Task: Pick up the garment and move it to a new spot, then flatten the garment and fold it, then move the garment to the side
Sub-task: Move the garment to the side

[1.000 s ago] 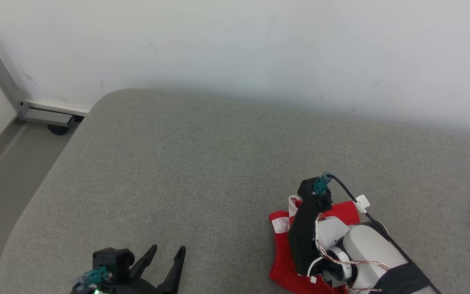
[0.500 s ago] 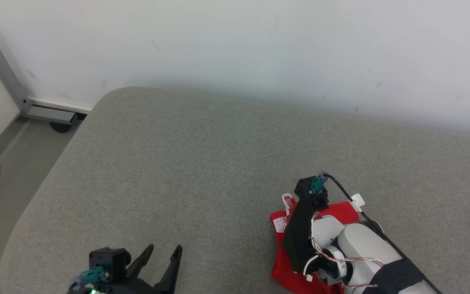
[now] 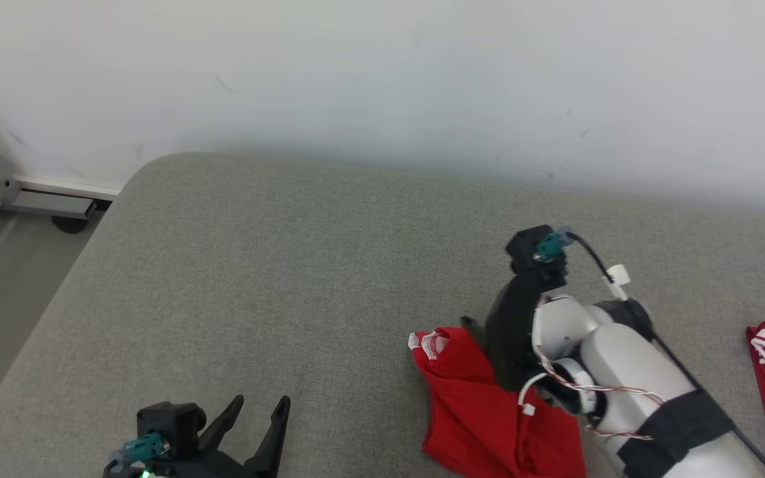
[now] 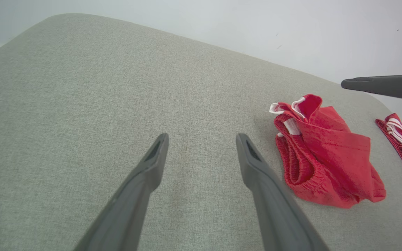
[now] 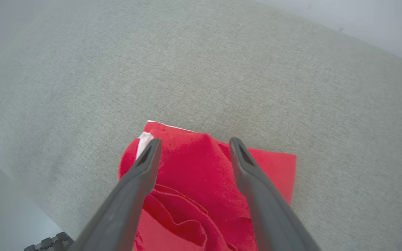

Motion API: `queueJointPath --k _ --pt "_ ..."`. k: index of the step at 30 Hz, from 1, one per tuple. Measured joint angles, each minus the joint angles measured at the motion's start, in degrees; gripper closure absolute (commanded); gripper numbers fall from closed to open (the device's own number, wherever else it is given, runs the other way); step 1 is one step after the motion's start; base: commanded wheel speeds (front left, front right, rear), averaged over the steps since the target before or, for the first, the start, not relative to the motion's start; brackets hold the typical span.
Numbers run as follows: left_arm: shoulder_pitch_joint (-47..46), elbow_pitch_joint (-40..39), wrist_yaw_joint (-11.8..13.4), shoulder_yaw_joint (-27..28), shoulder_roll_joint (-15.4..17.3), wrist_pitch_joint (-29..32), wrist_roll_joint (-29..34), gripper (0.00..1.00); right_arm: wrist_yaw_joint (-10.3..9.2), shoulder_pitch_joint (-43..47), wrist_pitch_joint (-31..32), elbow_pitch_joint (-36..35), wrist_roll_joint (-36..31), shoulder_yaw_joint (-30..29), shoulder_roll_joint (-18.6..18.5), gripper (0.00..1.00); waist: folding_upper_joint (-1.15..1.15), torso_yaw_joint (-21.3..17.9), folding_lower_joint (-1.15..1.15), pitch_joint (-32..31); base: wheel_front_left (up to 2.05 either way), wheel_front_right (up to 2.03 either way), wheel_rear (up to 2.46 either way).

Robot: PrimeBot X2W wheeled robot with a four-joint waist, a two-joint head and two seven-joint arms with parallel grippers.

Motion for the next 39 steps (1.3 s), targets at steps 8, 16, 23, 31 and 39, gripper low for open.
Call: queueJointPath --k 8,16,23,31,39 --pt "1.25 -0.21 0.03 0.44 0.24 -0.04 -0.01 0.00 -0.27 5.75 -1.20 -2.37 -3.46 -3.50 -8.43 0.00 0.00 -1.48 0.00 -0.89 0.00 0.00 0.00" --pt "2.06 -0.69 0.08 0.12 0.33 -0.03 0.00 0.00 -0.32 11.95 -0.52 -2.85 -3.47 -5.72 -9.38 0.00 0.00 -2.91 -0.01 -1.11 0.00 0.00 0.00" --pt "1.77 -1.85 -0.01 -1.35 0.21 0.25 0.19 0.00 -0.32 15.05 -0.65 -2.63 -3.99 -9.22 -8.45 0.00 0.00 -2.42 0.00 -0.19 0.00 0.00 0.00" --pt "0.52 -2.88 -0.02 -1.38 0.54 0.64 0.51 0.00 -0.32 14.96 -0.93 -3.05 -4.65 -11.52 -5.97 0.00 0.00 -1.14 0.00 2.51 0.00 0.00 0.00" --pt "-2.22 -2.74 -0.49 -1.66 0.09 1.05 0.79 0.00 -0.32 14.35 -1.35 -0.27 -5.52 -13.43 -4.95 0.00 0.00 1.06 0.00 4.83 0.00 0.00 0.00"
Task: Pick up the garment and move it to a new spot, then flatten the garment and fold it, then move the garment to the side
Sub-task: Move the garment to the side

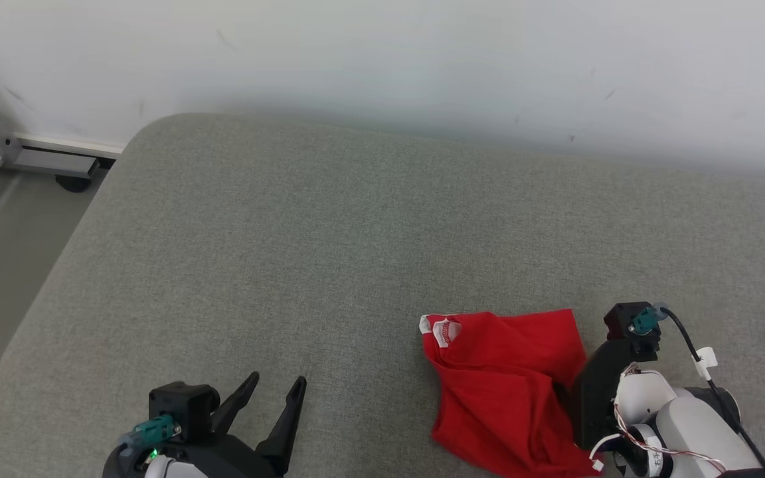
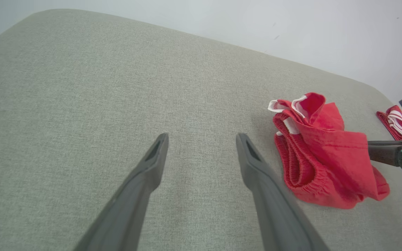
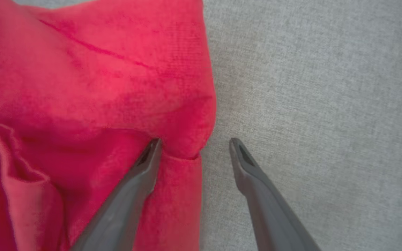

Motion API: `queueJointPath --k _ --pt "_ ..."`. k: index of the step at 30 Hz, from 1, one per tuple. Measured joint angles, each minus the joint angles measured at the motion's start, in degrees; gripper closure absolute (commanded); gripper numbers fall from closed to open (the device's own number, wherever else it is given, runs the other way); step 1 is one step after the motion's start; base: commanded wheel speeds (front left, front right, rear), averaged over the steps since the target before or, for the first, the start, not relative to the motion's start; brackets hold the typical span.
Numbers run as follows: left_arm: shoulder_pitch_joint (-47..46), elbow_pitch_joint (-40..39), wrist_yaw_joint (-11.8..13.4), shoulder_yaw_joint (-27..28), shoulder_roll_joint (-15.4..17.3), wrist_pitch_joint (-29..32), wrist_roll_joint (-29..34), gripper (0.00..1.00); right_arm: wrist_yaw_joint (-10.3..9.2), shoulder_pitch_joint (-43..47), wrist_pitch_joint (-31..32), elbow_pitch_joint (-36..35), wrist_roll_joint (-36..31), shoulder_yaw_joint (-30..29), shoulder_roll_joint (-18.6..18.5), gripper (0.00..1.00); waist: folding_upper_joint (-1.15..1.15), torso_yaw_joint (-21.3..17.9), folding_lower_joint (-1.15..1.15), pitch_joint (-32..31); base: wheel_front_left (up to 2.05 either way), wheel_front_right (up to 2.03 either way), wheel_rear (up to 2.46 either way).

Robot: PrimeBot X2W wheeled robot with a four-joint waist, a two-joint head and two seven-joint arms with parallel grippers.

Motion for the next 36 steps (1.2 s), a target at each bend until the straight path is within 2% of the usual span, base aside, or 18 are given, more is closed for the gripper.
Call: queueJointPath --k 5,6,7,8,13,22,36 --pt "-0.15 0.10 0.01 0.02 0.04 0.00 0.11 0.00 -0.01 -0.58 0.00 0.69 0.04 0.35 1.41 0.00 0.00 0.47 0.00 0.44 0.00 0.00 0.00" --pt "-0.15 0.10 0.01 0.02 0.04 0.00 0.14 0.00 -0.01 -0.68 0.01 0.77 0.05 0.43 1.47 0.54 0.00 0.55 0.00 0.51 0.00 0.00 0.00" --pt "-0.15 0.13 0.01 0.03 0.03 0.00 0.15 0.00 -0.01 -0.69 -0.01 0.88 0.05 0.42 1.43 0.86 0.00 0.66 0.00 0.63 0.00 0.00 0.00" --pt "-0.15 0.22 0.01 0.04 0.03 0.00 0.15 0.00 -0.01 -0.70 -0.01 0.86 0.05 0.47 1.35 1.00 0.00 0.69 0.00 0.66 0.00 0.00 0.00" --pt "-0.15 0.89 0.02 0.48 0.03 -0.03 0.15 0.00 0.05 -0.84 -0.16 -0.51 -1.37 1.94 0.11 1.00 0.00 0.37 0.00 0.31 0.00 0.00 0.00" --pt "-0.08 2.34 0.07 0.48 -0.35 -0.49 -0.12 0.00 0.55 -1.05 -0.46 -9.38 -3.66 3.27 -2.33 1.00 0.00 -0.99 -0.01 -1.87 0.00 0.00 0.00" --pt "2.90 2.74 0.09 0.42 -0.33 -1.00 -0.60 0.00 0.31 2.89 3.25 -21.85 -5.19 -0.68 -7.40 1.00 -0.01 -2.10 -0.01 -6.09 0.00 0.00 0.00"
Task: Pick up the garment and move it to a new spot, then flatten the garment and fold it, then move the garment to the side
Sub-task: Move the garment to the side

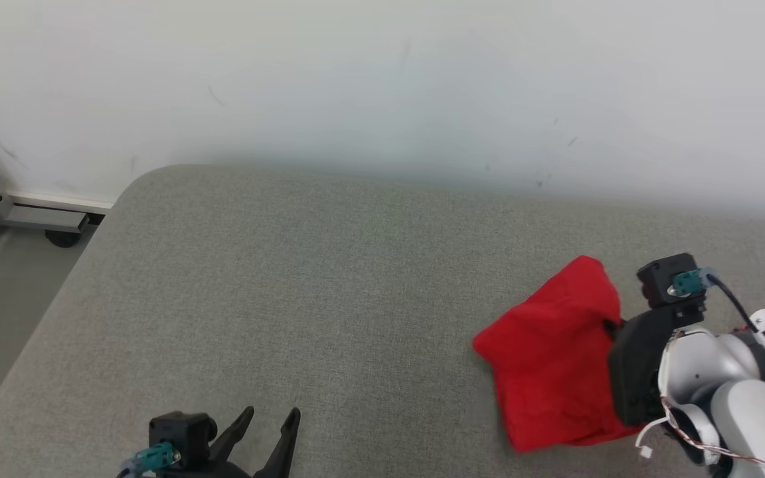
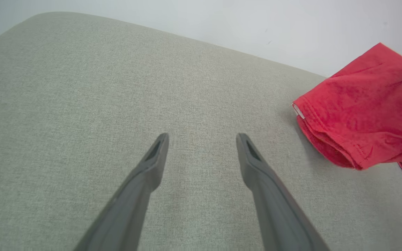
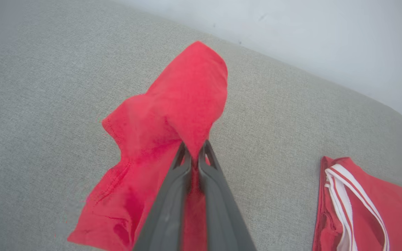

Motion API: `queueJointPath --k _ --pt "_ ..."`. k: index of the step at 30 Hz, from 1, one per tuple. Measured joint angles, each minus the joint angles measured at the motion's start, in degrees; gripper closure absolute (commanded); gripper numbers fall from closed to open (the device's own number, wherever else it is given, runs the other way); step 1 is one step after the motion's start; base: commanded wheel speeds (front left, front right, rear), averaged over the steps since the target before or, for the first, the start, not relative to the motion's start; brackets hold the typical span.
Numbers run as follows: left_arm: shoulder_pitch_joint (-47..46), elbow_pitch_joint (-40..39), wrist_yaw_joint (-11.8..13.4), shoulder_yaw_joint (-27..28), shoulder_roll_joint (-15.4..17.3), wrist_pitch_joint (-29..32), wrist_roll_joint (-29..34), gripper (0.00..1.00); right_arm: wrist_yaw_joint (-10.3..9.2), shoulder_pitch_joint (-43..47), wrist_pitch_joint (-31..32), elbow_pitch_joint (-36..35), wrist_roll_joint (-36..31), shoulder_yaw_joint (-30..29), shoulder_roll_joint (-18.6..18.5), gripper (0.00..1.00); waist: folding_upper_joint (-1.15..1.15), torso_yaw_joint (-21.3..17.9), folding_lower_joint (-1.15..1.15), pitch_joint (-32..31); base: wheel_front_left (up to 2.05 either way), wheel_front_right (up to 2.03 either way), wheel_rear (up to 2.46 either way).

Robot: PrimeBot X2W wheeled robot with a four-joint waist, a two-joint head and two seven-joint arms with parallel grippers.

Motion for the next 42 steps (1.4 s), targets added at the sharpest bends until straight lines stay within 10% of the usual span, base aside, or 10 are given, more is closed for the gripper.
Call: queueJointPath --k 42 --pt "0.18 -5.24 0.43 1.27 2.50 1.11 0.86 0.00 -0.32 3.26 6.79 -1.97 4.15 -17.83 -1.19 1.00 0.00 -6.10 0.01 5.58 0.00 0.00 0.00"
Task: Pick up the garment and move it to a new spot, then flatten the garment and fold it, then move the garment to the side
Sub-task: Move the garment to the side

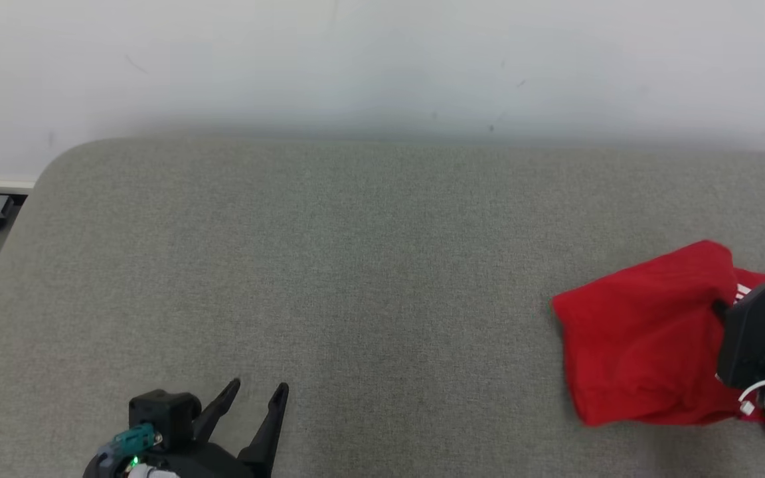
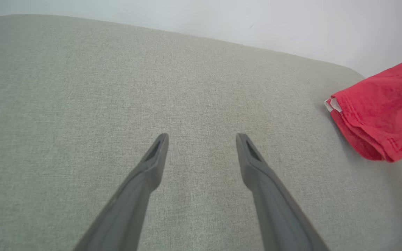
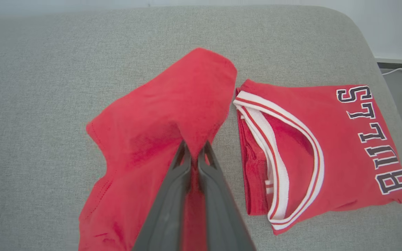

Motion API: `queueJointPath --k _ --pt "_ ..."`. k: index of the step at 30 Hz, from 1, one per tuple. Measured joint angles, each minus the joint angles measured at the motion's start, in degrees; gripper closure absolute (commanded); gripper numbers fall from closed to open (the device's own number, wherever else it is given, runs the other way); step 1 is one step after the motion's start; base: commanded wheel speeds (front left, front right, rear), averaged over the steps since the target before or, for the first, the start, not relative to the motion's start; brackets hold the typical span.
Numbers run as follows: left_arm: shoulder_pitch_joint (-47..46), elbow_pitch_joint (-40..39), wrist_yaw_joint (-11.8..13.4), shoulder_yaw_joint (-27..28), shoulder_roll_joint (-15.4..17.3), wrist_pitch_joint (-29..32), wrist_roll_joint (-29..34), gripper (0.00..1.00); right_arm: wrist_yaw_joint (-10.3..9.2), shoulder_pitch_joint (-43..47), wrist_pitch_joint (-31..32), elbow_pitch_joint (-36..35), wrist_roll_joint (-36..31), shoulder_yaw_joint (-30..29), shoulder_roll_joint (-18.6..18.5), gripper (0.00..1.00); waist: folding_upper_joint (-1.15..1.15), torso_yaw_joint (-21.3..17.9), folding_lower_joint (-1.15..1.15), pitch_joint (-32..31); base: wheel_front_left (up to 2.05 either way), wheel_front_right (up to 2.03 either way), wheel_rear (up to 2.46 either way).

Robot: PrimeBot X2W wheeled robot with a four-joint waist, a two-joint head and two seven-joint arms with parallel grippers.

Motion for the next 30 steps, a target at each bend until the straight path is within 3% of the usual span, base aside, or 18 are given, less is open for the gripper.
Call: queueJointPath --k 30 --pt "-2.27 0.66 -0.09 -0.69 0.23 1.41 0.09 0.00 0.15 -2.33 -0.53 0.53 -4.76 -3.41 -9.98 1.00 0.00 -1.13 0.00 2.26 0.00 0.00 0.00"
